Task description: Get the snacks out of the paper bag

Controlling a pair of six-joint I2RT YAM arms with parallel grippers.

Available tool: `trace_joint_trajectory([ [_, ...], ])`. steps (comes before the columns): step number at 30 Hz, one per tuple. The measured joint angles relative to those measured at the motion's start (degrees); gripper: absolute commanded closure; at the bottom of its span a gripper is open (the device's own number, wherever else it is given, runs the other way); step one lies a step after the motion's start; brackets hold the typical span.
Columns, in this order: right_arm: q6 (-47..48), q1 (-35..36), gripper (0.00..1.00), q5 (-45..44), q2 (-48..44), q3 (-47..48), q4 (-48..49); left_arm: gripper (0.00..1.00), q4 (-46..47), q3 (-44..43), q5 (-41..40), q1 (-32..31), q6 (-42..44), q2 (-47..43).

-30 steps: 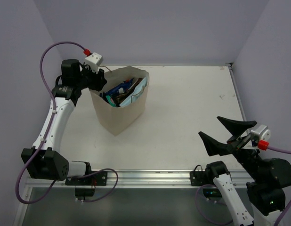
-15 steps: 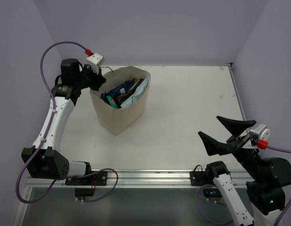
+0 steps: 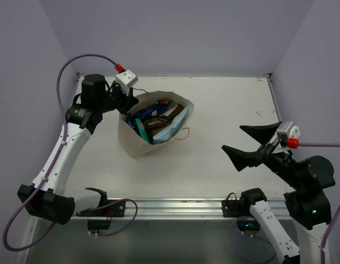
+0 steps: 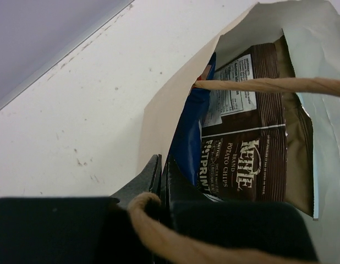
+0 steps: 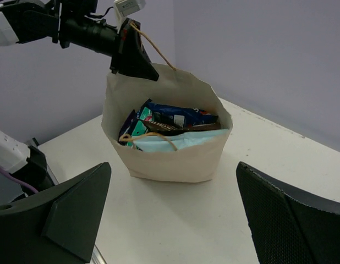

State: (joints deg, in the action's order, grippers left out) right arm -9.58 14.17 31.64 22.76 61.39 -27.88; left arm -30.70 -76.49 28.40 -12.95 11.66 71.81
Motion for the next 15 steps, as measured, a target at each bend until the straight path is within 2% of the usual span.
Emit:
trace_joint_trajectory([
  [10, -1.2, 1.4, 0.01, 3.6, 12.6, 3.2, 1.2, 1.00, -0.3, 5.3, -7.6, -10.1, -0.1, -7.5],
  [12, -1.3, 4.3, 0.01, 2.0, 14.9, 4.3, 1.1, 1.00, -0.2, 5.8, -9.6, -12.2, -0.2, -7.9],
  [15, -0.5, 12.3, 0.01, -3.1, 19.5, 7.6, 0.0, 1.00, -0.2, 6.1, -13.5, -15.8, -0.2, -7.9],
])
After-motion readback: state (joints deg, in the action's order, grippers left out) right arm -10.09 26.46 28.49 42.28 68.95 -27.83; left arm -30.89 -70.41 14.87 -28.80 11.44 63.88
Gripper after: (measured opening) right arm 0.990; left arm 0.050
